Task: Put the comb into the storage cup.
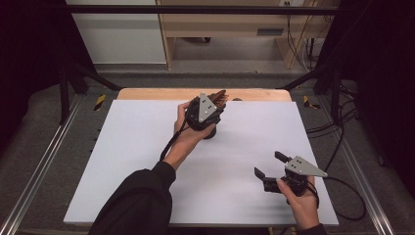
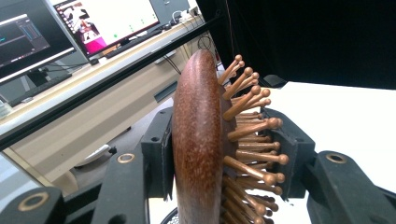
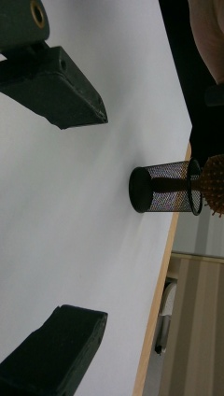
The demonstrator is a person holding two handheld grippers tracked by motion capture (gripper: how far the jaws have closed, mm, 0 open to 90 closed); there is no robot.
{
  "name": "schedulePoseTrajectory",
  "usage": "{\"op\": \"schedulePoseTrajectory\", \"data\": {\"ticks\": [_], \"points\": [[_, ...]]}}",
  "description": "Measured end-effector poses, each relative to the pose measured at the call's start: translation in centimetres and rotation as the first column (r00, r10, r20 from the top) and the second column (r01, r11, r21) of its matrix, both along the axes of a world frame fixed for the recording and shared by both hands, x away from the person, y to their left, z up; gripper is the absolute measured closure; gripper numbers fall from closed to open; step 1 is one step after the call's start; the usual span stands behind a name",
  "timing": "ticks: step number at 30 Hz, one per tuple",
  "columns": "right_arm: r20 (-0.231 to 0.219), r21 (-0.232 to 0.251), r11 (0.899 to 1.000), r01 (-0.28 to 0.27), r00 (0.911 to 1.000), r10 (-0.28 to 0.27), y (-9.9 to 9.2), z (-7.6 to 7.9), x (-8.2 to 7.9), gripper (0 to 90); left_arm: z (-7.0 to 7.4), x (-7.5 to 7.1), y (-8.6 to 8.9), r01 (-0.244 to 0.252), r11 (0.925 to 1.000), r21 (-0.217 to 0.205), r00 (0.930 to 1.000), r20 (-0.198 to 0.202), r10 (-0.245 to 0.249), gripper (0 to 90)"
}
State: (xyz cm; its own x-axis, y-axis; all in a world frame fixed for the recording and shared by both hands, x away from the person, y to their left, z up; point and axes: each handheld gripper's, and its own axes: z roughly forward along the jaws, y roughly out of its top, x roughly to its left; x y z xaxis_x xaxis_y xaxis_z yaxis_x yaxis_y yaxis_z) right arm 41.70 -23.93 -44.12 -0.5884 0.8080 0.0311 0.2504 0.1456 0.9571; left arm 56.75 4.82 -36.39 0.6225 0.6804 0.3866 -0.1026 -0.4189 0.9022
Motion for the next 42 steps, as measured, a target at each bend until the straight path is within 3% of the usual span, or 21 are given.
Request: {"op": "schedulePoseTrajectory", "data": {"ticks": [16,31,42], "points": [[0.0,-0.005,1.0,-0.002,1.0,0.002,0.0,0.0,0.0,6.4,-1.2,-1.0,-1.0,0.038,0.9993,-0.002,0.9992,-0.012,-0.038,45.5],[-0.002,-0.007,1.0,-0.006,1.0,0.006,0.1,-0.1,0.1,6.4,-1.8,-1.2,-1.3,0.051,0.9986,-0.015,0.998,-0.035,-0.052,42.5],[-0.004,-0.007,1.0,-0.007,1.0,0.007,0.1,-0.1,0.1,6.4,-2.3,-1.3,-2.1,0.059,0.9982,-0.002,0.9975,-0.038,-0.059,41.3]]}}
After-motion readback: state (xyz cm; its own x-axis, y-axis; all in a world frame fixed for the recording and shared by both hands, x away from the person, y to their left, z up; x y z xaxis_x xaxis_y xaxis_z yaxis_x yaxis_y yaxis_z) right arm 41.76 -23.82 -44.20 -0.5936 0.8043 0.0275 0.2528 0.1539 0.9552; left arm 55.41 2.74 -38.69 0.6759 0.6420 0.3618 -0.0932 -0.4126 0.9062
